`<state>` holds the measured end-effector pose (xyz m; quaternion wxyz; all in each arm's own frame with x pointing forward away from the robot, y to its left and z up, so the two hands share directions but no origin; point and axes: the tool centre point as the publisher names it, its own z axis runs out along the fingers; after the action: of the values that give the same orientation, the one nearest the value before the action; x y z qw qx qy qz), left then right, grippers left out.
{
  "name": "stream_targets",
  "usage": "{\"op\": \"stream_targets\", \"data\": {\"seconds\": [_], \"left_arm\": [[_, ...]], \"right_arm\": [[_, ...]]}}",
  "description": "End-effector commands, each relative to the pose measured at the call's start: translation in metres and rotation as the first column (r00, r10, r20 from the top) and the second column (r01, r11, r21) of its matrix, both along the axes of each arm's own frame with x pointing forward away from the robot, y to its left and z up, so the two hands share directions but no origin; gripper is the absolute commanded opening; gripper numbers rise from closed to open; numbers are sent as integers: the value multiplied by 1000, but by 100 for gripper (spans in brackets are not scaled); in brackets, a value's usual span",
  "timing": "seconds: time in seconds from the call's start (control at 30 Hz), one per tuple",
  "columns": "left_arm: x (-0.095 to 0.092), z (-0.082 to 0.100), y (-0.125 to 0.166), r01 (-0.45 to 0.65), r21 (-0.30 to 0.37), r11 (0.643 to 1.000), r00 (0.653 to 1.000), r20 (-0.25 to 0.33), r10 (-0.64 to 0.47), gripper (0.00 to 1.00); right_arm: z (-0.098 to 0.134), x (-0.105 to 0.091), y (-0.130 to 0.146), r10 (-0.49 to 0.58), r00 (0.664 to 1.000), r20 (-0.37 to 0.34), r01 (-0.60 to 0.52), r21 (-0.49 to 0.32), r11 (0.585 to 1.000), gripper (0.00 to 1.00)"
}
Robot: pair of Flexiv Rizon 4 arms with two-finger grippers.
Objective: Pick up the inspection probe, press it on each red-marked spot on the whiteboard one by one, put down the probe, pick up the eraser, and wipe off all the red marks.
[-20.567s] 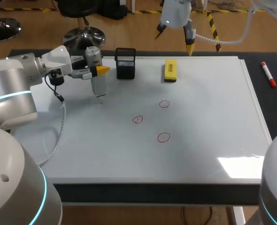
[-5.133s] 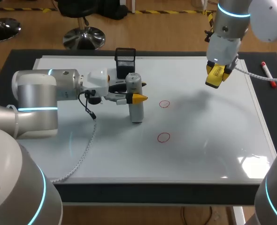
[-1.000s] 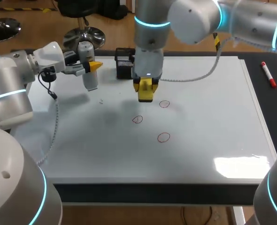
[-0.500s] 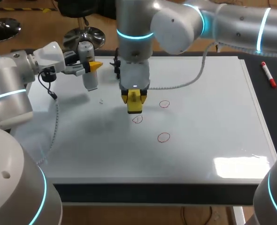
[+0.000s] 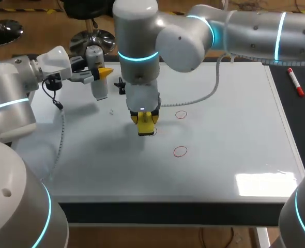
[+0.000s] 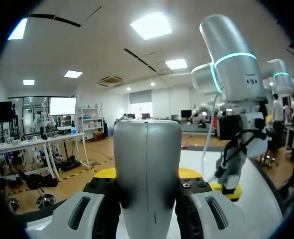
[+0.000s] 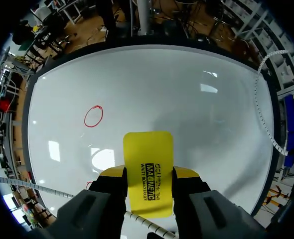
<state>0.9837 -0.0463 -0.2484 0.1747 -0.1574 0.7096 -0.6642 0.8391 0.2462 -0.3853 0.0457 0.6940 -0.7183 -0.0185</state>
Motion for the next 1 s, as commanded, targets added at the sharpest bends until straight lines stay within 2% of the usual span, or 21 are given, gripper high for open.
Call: {"op": "stream_targets", "data": {"seconds": [0.03,0.63,1.0], "left_arm": [[0,1,-1,-2,1,1000,1000,0,2,0],[0,1,-1,-2,1,1000,1000,0,2,0],[0,1,-1,-2,1,1000,1000,0,2,0]], "right_arm": [[-7,-3,1,-7,1000,3,7,6,1000,0],[-29,-5,-2,-16,1000,-5,16,21,1000,0],[-37,-5,6,5,1000,-18,-4,32,999,0]]}}
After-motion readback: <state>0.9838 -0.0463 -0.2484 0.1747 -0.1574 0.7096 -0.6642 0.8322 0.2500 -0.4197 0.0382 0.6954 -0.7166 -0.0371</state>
